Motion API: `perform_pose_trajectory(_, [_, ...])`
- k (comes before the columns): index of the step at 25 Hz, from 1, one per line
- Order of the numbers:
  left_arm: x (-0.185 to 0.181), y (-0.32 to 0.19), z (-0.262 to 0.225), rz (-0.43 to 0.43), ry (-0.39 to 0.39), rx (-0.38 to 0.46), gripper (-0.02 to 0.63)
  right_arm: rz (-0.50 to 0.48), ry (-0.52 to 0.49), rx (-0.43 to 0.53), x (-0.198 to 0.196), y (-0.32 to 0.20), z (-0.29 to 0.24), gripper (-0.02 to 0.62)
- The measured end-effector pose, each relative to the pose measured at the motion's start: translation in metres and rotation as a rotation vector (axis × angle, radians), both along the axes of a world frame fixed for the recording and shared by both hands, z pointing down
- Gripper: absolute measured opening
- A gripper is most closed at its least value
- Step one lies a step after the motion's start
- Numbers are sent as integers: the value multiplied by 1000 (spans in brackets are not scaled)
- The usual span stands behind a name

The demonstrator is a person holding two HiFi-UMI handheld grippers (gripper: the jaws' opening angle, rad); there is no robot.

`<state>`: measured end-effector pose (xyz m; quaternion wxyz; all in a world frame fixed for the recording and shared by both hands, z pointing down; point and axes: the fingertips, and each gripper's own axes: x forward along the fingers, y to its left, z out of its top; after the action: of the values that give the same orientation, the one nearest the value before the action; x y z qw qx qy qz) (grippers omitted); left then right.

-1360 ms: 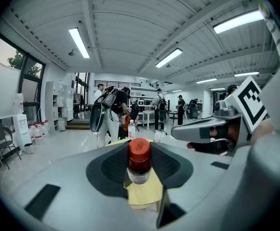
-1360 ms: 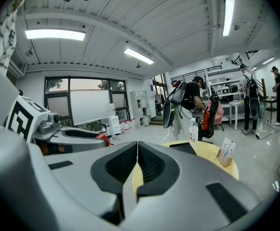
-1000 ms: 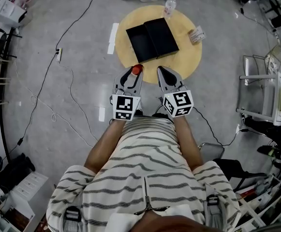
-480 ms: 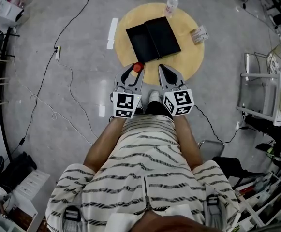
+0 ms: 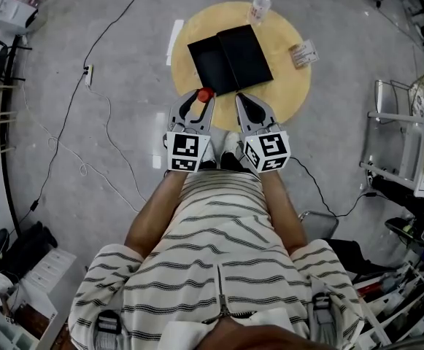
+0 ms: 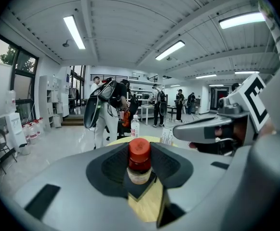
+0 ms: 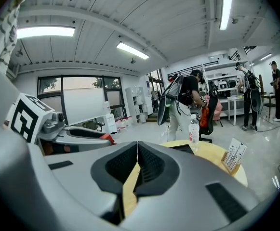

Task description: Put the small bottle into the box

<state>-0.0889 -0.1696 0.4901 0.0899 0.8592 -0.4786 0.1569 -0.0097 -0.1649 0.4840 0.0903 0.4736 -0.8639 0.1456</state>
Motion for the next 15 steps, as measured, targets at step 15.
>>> perform_pose_trajectory(15, [11, -39, 39, 4, -52, -84, 146, -25, -15, -38, 4, -20, 19, 20])
